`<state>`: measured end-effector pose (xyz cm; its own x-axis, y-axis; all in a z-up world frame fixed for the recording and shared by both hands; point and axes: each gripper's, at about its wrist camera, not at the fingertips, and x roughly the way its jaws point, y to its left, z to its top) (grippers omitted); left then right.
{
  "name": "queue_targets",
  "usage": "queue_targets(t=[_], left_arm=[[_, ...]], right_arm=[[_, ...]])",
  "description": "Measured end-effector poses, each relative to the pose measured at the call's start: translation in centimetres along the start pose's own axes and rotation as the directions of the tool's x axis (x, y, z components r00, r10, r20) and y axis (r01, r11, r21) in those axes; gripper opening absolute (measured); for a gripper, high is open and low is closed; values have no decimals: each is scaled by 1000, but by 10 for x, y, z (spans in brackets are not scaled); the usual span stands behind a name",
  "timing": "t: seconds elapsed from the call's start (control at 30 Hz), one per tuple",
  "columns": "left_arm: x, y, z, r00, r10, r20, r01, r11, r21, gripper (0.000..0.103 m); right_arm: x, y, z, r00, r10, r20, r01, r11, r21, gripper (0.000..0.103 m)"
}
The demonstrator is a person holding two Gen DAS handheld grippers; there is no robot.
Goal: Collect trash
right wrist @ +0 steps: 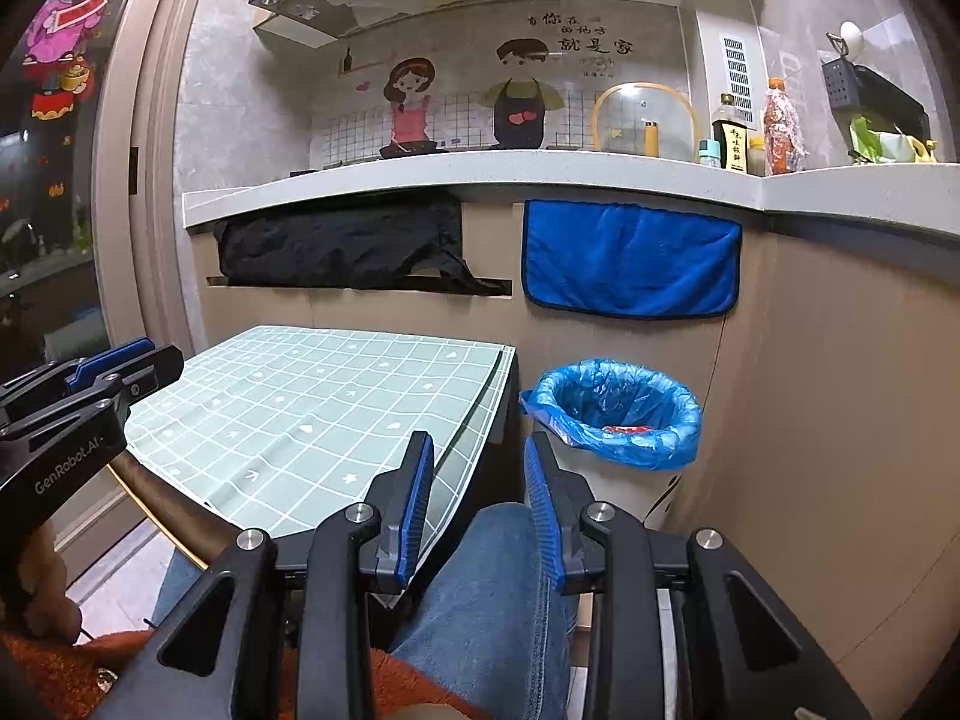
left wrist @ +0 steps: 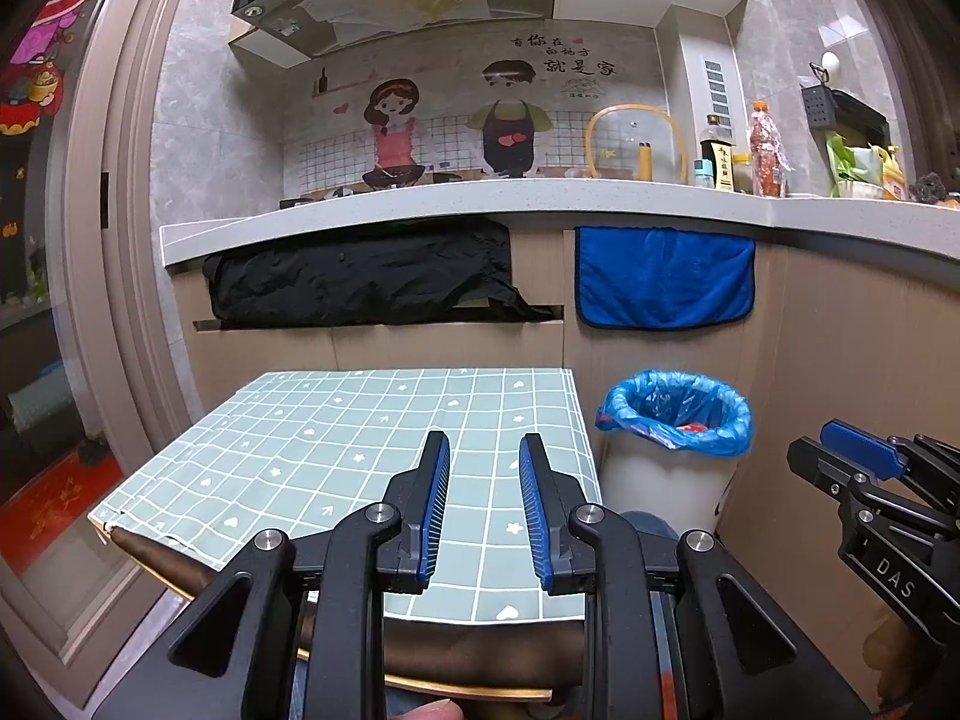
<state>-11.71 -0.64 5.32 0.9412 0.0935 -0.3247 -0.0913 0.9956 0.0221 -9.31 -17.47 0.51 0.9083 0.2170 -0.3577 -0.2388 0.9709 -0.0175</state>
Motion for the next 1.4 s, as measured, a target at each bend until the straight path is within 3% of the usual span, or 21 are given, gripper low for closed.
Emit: queue_targets(t=[1.4], left_arm=[[9, 8, -4, 998, -59, -29, 60, 998, 21, 25]], right_arm=[[-1, 0, -3, 1000, -2, -11, 2, 1000, 15, 29]])
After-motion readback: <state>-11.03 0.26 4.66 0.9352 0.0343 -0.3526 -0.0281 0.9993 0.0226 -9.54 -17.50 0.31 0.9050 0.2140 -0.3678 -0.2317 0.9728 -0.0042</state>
